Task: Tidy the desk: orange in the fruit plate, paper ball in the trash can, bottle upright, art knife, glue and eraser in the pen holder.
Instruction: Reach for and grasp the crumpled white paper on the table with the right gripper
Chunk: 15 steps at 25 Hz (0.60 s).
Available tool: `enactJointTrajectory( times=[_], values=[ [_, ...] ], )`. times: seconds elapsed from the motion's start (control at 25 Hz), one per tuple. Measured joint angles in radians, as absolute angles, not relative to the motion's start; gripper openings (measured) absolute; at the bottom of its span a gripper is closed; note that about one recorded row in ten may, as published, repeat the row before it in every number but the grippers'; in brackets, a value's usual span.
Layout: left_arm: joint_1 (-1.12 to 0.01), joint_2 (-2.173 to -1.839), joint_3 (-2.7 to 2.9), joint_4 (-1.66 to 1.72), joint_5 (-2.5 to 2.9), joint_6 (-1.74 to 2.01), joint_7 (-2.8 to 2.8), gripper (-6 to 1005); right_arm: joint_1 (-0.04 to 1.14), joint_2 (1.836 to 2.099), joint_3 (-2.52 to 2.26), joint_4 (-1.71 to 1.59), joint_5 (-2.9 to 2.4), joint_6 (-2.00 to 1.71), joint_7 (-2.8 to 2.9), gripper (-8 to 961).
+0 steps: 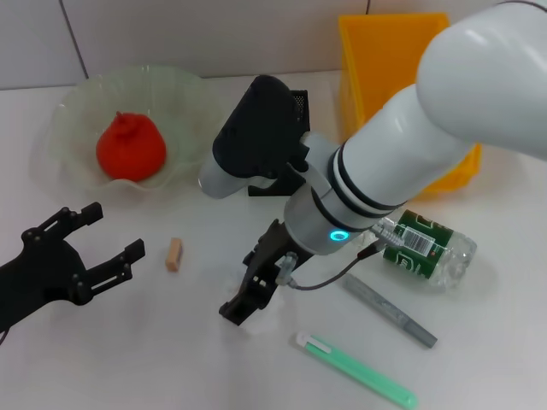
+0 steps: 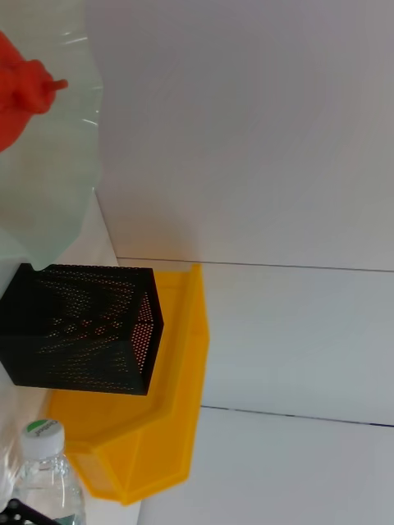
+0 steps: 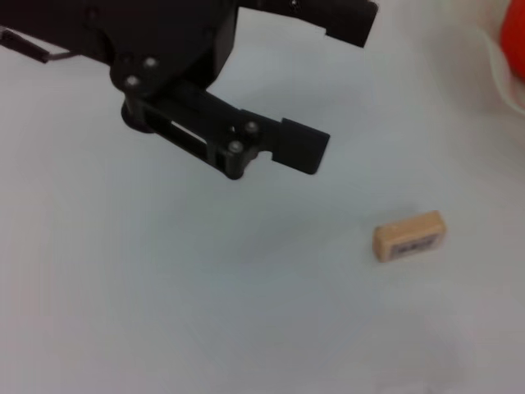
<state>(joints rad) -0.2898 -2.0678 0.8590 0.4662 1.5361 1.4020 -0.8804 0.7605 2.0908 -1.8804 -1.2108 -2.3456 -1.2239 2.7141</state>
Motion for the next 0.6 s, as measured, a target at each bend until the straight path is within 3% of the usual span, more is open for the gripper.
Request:
enactJointTrajectory(
  times=[0.6],
  values=[
    [-0.292,-2.068,0.859,0.466,1.539,1.402,-0.871,856,0.813,2.091,-1.904,-1.145,-2.338,-1.232,2.717,791]
  ],
)
